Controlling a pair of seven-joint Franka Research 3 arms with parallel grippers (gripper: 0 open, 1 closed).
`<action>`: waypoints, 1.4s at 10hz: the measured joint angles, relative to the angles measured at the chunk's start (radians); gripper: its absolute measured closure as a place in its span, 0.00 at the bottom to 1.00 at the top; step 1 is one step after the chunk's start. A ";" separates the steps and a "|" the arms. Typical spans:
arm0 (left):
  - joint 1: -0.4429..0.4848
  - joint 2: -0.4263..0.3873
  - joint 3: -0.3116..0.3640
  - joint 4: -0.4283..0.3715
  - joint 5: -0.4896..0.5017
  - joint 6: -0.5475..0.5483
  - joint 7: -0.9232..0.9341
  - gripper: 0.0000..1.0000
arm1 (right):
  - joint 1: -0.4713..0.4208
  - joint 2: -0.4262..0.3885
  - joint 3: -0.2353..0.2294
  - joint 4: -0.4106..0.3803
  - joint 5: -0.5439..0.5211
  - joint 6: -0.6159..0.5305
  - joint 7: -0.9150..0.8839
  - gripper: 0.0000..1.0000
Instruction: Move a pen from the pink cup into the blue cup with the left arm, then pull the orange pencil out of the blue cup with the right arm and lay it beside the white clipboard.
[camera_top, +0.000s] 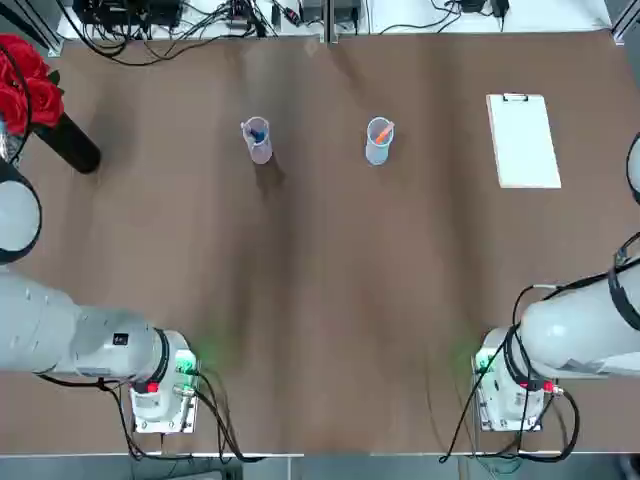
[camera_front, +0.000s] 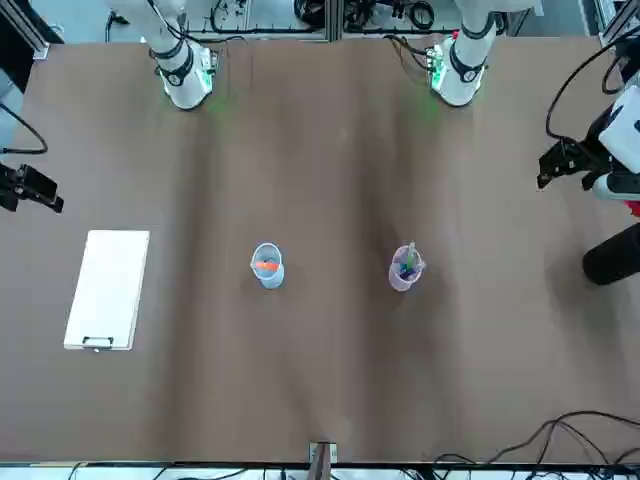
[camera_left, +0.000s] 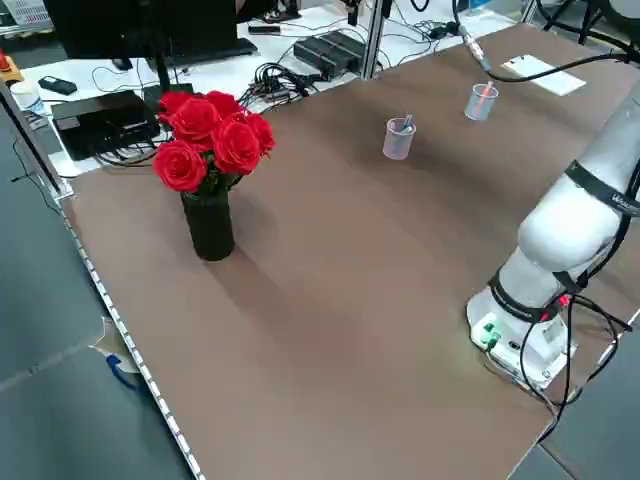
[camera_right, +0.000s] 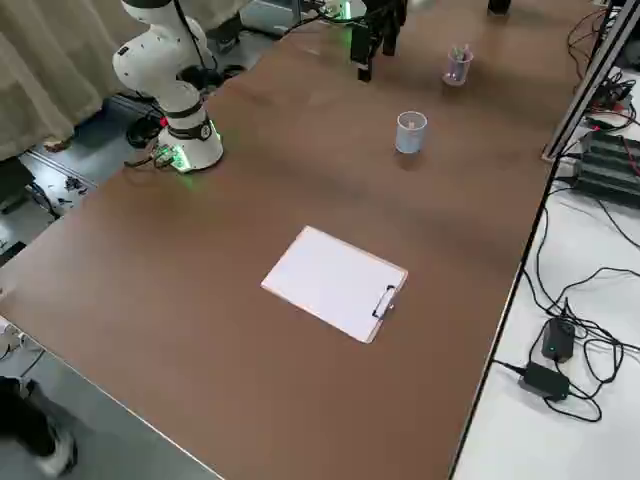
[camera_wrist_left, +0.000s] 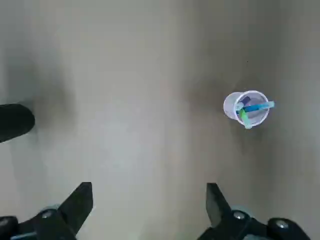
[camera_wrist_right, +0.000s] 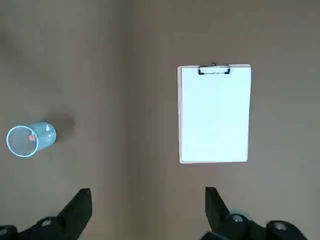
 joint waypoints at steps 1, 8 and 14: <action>0.000 0.000 0.000 0.000 0.000 0.000 0.000 0.00 | 0.000 0.000 0.000 0.000 0.000 0.003 0.000 0.00; -0.066 0.084 -0.042 0.003 -0.003 0.067 -0.118 0.00 | 0.000 0.000 -0.001 -0.001 0.000 0.005 0.000 0.00; -0.225 0.270 -0.082 0.006 0.030 0.223 -0.324 0.00 | 0.000 0.000 -0.003 -0.002 0.000 0.004 0.000 0.00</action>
